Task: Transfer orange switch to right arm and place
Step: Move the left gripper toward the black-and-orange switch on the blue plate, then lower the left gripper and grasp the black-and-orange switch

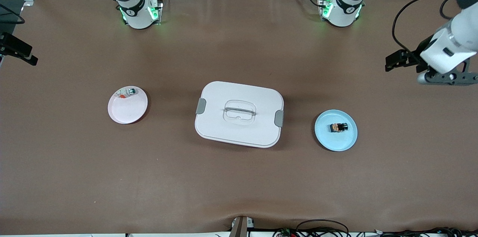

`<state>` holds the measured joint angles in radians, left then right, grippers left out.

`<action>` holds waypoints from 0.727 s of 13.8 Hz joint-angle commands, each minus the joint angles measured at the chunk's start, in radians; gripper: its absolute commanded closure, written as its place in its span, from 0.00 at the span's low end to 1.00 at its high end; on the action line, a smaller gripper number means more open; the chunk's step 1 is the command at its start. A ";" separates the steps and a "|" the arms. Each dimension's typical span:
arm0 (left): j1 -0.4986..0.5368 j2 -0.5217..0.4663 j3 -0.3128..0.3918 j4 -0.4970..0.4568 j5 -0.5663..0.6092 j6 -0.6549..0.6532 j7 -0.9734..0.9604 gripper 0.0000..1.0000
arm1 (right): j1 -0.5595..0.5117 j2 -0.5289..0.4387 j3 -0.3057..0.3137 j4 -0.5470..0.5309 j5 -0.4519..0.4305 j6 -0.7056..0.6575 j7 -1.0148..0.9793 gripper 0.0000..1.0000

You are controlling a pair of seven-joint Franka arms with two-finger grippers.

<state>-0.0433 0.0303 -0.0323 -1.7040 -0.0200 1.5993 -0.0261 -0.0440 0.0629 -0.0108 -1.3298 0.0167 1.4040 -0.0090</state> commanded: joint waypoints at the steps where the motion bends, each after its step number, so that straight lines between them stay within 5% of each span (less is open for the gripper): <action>1: 0.007 0.046 -0.008 -0.005 0.020 0.057 -0.005 0.00 | -0.013 -0.014 0.009 -0.005 -0.012 0.004 -0.002 0.00; 10: -0.035 0.230 -0.008 -0.075 0.022 0.341 -0.087 0.00 | -0.011 -0.014 0.009 -0.005 -0.011 0.003 -0.002 0.00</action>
<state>-0.0682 0.2294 -0.0345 -1.7842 -0.0200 1.9042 -0.0854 -0.0440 0.0627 -0.0111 -1.3297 0.0166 1.4057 -0.0090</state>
